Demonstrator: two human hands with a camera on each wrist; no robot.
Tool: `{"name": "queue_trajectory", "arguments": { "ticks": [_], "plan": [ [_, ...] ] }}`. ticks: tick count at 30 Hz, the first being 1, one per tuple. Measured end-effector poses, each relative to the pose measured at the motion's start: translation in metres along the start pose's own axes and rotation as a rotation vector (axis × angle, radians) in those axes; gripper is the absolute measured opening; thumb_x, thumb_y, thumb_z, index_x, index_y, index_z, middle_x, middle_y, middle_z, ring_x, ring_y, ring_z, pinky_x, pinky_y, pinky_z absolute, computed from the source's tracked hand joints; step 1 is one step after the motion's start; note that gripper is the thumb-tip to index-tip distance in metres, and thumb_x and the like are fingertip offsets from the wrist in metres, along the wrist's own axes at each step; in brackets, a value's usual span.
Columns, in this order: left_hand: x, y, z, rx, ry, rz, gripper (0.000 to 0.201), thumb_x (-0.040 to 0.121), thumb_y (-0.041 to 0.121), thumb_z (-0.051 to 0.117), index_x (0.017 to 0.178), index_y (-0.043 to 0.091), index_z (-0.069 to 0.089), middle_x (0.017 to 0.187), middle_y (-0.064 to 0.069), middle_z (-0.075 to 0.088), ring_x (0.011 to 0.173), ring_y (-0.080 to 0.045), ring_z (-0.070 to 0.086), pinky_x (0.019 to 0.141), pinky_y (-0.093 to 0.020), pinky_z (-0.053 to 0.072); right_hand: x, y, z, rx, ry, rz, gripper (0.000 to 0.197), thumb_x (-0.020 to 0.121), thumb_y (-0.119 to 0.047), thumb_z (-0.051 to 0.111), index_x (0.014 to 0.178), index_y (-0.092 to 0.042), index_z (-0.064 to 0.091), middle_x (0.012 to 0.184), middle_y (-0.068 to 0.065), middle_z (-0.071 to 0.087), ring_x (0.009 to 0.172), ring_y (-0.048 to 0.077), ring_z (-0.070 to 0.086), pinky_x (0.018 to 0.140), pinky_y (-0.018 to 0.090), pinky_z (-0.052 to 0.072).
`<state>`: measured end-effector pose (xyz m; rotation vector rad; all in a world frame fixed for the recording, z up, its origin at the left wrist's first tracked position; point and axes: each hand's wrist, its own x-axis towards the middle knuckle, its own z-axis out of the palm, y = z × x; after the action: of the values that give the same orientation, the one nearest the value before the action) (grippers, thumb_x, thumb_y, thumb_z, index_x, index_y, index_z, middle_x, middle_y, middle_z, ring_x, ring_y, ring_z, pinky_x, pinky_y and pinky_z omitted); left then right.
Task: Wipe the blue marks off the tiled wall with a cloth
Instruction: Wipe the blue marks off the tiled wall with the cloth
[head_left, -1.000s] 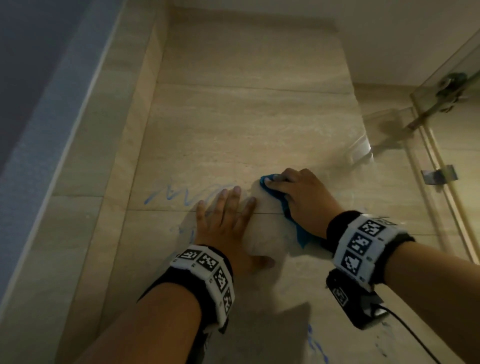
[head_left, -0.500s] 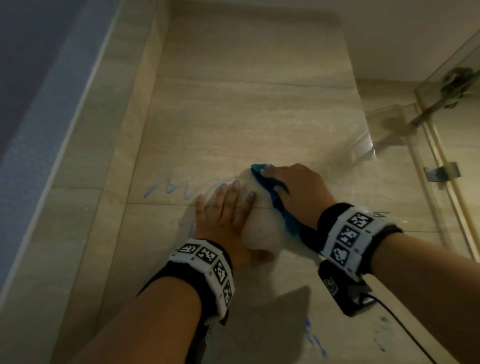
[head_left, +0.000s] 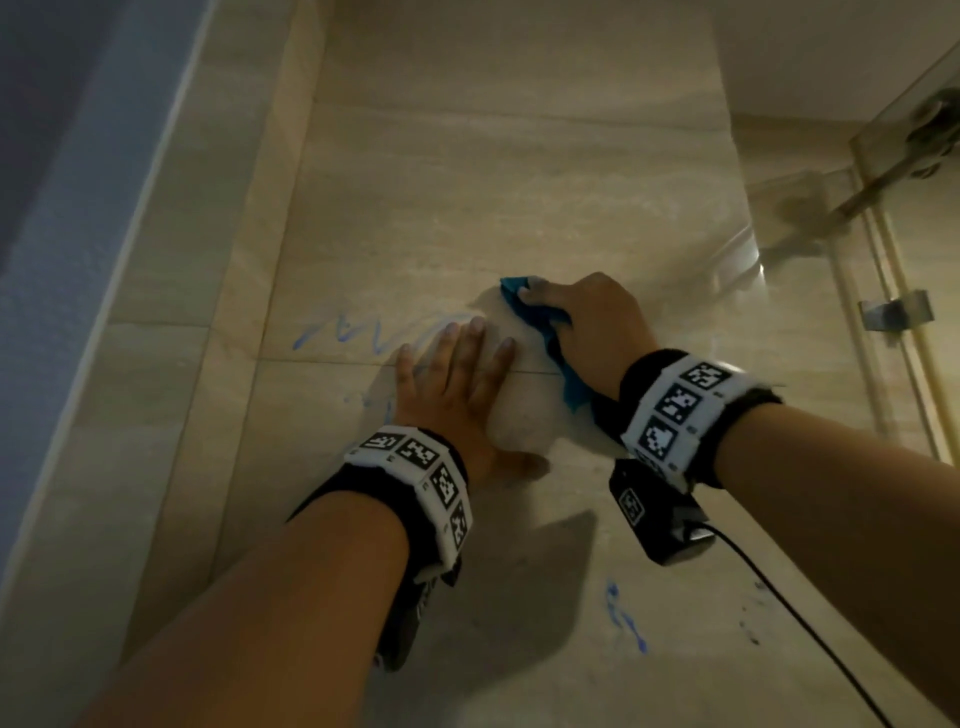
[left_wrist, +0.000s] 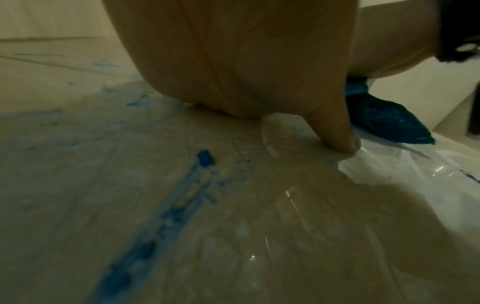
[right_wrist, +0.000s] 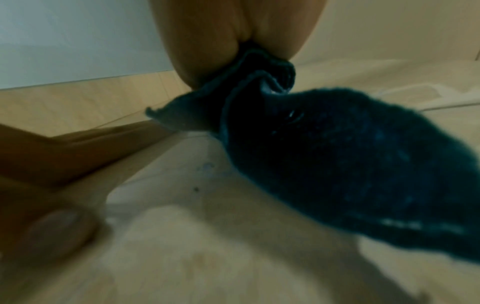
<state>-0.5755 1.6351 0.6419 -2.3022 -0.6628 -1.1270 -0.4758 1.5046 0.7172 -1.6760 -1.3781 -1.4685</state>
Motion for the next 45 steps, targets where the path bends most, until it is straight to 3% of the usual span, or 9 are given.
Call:
{"name": "queue_trajectory", "arguments": {
  "ticks": [7,11,17,22,28,32,36,41,45],
  "plan": [
    [0.001,0.002,0.008,-0.021,0.092,-0.013,0.116,0.062,0.095,0.029,0.126,0.035,-0.047,0.151,0.003,-0.038,0.142,-0.020,-0.029,0.110,-0.057,-0.017,-0.024,0.010,0.000,0.181,-0.092,-0.024,0.028,0.098,-0.030,0.047,0.117,-0.023,0.067,0.082,0.006,0.059,0.062,0.015,0.052,0.063,0.023,0.032],
    [0.001,-0.001,0.011,-0.007,0.139,0.005,0.115,0.059,0.097,0.025,0.124,0.035,-0.048,0.152,0.001,-0.036,0.143,-0.021,-0.026,0.111,-0.058,-0.013,-0.006,0.025,-0.012,0.053,-0.037,0.067,0.041,0.097,-0.008,0.043,0.132,-0.027,0.055,0.112,0.017,0.058,0.087,0.031,0.057,0.071,0.023,0.034],
    [0.001,0.001,0.006,-0.001,0.092,0.003,0.117,0.065,0.093,0.030,0.140,0.032,-0.036,0.152,0.001,-0.036,0.143,-0.021,-0.026,0.112,-0.057,-0.012,-0.006,0.018,-0.007,-0.023,-0.005,0.064,0.046,0.096,-0.009,0.045,0.138,-0.027,0.046,0.114,0.022,0.056,0.087,0.036,0.058,0.070,0.028,0.039],
    [0.001,0.000,0.008,-0.006,0.112,0.006,0.118,0.062,0.096,0.029,0.135,0.033,-0.039,0.152,0.003,-0.037,0.143,-0.021,-0.025,0.112,-0.058,-0.012,-0.022,0.018,-0.003,0.176,-0.052,0.049,0.031,0.100,-0.023,0.044,0.128,-0.026,0.058,0.084,0.002,0.054,0.057,0.010,0.045,0.053,0.014,0.032],
    [0.001,0.001,0.005,-0.035,0.077,-0.008,0.119,0.061,0.094,0.033,0.142,0.036,-0.031,0.153,0.003,-0.035,0.143,-0.020,-0.026,0.113,-0.057,-0.012,-0.001,0.044,-0.016,0.113,0.059,0.183,0.042,0.098,-0.007,0.041,0.132,-0.029,0.054,0.114,0.011,0.057,0.095,0.032,0.060,0.079,0.026,0.044],
    [0.000,0.001,0.002,-0.016,0.046,-0.003,0.118,0.062,0.094,0.032,0.141,0.036,-0.033,0.151,0.003,-0.038,0.142,-0.020,-0.028,0.112,-0.057,-0.014,0.001,0.051,-0.016,0.059,0.068,0.207,0.047,0.097,-0.004,0.042,0.137,-0.027,0.049,0.124,0.021,0.056,0.098,0.039,0.059,0.082,0.033,0.048],
    [0.000,0.002,0.002,0.002,0.034,-0.022,0.118,0.063,0.093,0.034,0.140,0.036,-0.035,0.150,0.003,-0.040,0.141,-0.020,-0.030,0.112,-0.057,-0.014,-0.016,0.037,-0.003,-0.042,0.071,0.099,0.052,0.095,-0.004,0.040,0.145,-0.018,0.036,0.149,0.008,0.039,0.121,0.034,0.045,0.105,0.035,0.036],
    [0.000,0.003,0.003,-0.012,0.030,-0.032,0.117,0.063,0.094,0.032,0.139,0.038,-0.036,0.149,0.004,-0.041,0.141,-0.020,-0.031,0.112,-0.057,-0.014,-0.043,0.031,0.003,-0.077,0.011,-0.043,0.054,0.097,-0.005,0.039,0.148,-0.020,0.029,0.154,-0.005,0.029,0.120,0.027,0.036,0.100,0.025,0.027],
    [-0.001,0.002,0.004,-0.013,0.027,-0.025,0.116,0.063,0.095,0.029,0.139,0.037,-0.035,0.147,0.005,-0.044,0.139,-0.020,-0.034,0.111,-0.057,-0.015,-0.025,0.051,-0.013,0.001,-0.047,0.062,0.045,0.100,-0.017,0.039,0.143,-0.030,0.039,0.140,0.011,0.045,0.113,0.032,0.049,0.093,0.025,0.036]
  ]
}}
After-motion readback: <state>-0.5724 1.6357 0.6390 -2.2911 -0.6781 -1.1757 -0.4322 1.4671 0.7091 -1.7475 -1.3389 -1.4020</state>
